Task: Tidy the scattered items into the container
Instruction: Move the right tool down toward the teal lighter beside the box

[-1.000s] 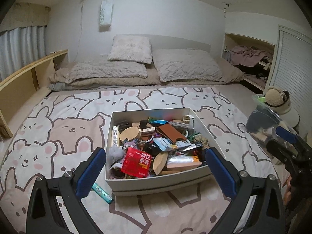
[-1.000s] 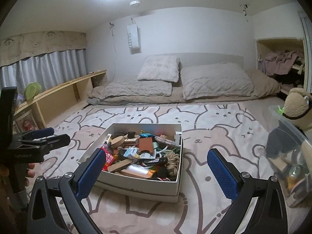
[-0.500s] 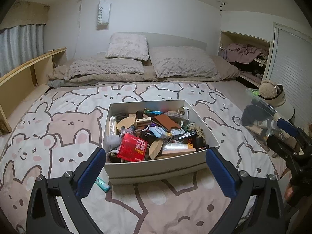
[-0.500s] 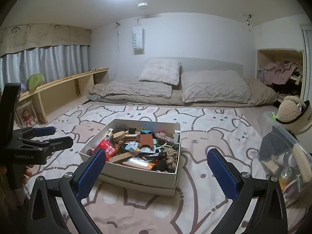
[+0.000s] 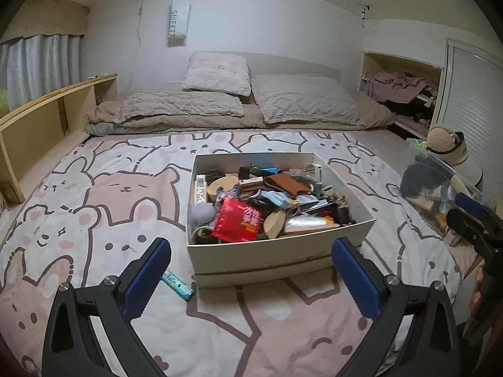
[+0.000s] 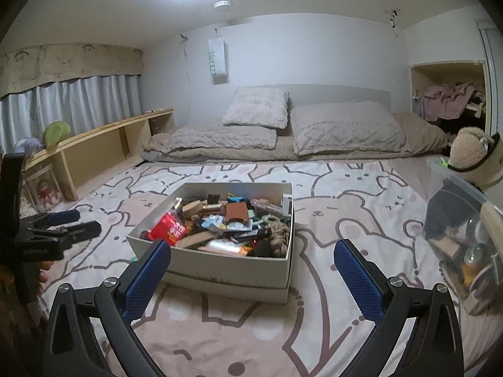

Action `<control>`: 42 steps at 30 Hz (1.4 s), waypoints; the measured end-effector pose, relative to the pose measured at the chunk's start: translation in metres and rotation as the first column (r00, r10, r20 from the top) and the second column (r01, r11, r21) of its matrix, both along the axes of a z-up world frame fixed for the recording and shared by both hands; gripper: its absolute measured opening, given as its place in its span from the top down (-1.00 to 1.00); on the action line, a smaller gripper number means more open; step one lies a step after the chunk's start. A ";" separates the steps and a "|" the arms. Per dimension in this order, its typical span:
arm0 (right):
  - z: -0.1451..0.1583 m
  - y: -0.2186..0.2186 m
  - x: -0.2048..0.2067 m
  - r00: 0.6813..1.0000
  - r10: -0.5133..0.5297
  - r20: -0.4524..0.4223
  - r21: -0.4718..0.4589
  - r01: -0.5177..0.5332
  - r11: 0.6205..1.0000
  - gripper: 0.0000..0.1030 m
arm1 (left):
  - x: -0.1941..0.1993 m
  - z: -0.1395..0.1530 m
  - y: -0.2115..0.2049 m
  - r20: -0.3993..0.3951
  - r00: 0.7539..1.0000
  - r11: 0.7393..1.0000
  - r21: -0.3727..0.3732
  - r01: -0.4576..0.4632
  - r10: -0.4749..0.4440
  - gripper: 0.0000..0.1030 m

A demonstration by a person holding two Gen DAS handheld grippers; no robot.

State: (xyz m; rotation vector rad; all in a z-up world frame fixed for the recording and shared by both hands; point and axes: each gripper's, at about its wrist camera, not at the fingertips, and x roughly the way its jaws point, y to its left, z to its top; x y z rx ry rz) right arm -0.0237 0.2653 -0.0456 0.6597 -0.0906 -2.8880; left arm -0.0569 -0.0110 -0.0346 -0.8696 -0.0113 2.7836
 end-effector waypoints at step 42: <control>-0.169 -0.033 -0.031 0.937 0.045 0.345 0.079 -0.077 0.994 -1.00 | -0.094 -0.173 -0.073 0.282 0.956 0.957 -0.249 0.150 -0.076 -1.00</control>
